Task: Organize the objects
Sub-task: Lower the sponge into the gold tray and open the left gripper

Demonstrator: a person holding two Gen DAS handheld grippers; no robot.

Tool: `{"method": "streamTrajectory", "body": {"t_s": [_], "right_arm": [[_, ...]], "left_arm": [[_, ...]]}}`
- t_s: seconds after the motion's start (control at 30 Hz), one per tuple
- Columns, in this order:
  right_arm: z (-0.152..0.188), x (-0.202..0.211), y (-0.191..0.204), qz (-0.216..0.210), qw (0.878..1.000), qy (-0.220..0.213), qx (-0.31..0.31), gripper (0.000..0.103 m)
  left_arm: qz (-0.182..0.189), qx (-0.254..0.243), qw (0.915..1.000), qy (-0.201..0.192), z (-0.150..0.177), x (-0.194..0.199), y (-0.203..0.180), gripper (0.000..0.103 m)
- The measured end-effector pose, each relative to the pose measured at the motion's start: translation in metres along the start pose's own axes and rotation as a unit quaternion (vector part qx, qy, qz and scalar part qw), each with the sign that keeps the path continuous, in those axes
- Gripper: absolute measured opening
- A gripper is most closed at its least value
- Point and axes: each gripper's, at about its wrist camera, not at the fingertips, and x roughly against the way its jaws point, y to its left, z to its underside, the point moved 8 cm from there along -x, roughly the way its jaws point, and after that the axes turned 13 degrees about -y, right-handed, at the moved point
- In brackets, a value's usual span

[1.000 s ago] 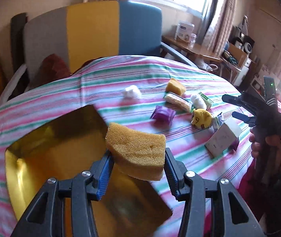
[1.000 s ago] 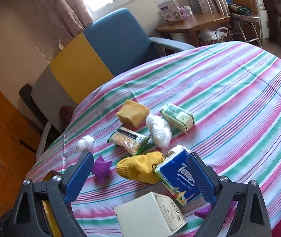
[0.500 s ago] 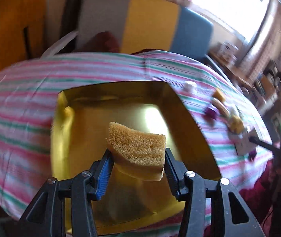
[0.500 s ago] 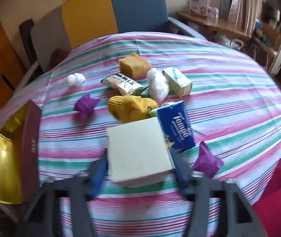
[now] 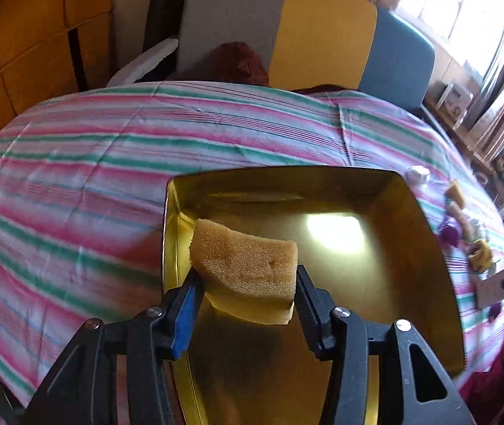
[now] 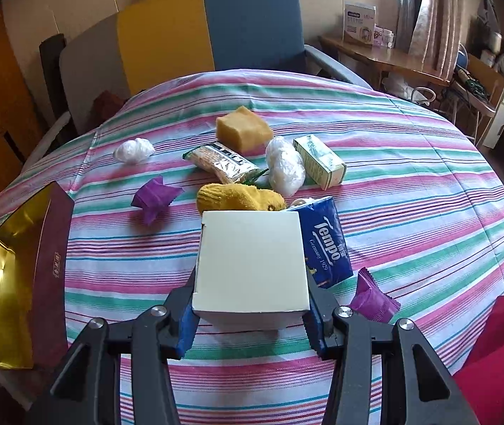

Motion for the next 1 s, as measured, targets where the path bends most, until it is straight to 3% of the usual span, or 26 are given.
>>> {"method": "streamTrajectory", "body": {"t_s": [0.2, 0.27, 0.4, 0.7, 0.83, 1.0], "right_arm": [[0.002, -0.002, 0.003, -0.001, 1.000, 0.001, 0.006, 0.050], [0.003, -0.004, 0.003, 0.001, 1.000, 0.003, 0.011, 0.050], [0.004, -0.006, 0.004, 0.003, 1.000, 0.006, 0.016, 0.050], [0.002, -0.005, 0.002, 0.009, 1.000, -0.001, 0.015, 0.050], [0.003, -0.007, 0.004, 0.012, 1.000, 0.001, 0.021, 0.050], [0.004, -0.007, 0.006, 0.015, 0.999, 0.000, 0.031, 0.050]], "left_arm": [[-0.043, -0.034, 0.9985, 0.002, -0.024, -0.035, 0.006, 0.055], [-0.054, -0.023, 0.9982, 0.010, -0.026, -0.045, 0.012, 0.062], [-0.028, 0.005, 0.9996, 0.003, -0.031, -0.046, 0.013, 0.078], [-0.043, 0.003, 0.9970, -0.065, -0.028, 0.027, 0.013, 0.082], [-0.024, 0.007, 0.9964, -0.082, 0.001, 0.069, 0.000, 0.082], [-0.045, 0.001, 0.9937, -0.103, 0.039, 0.107, -0.017, 0.082]]}}
